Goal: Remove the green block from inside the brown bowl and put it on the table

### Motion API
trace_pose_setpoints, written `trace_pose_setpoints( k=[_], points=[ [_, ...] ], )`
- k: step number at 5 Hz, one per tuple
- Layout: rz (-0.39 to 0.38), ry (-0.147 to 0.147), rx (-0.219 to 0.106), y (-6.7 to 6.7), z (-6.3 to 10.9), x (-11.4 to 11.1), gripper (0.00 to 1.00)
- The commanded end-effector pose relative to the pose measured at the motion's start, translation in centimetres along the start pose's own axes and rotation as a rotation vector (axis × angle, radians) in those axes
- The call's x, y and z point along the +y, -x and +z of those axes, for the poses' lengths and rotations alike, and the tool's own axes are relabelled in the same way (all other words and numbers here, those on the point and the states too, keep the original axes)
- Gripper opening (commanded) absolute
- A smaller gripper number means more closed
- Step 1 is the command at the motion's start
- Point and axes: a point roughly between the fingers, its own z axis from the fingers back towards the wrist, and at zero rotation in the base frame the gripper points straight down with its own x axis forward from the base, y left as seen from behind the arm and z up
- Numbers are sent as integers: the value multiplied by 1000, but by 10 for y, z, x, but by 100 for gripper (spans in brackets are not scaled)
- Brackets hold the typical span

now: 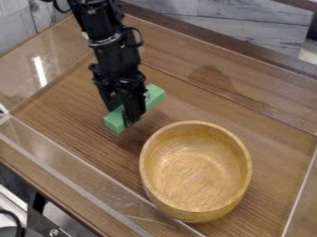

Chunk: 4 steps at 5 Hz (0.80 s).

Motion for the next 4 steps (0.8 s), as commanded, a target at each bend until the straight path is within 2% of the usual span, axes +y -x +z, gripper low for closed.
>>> trace_pose_setpoints(
  k=[1,4],
  points=[
    [1,-19,-53,-11,15,6,0],
    [13,-8,-48,-12,16,10,0]
  ],
)
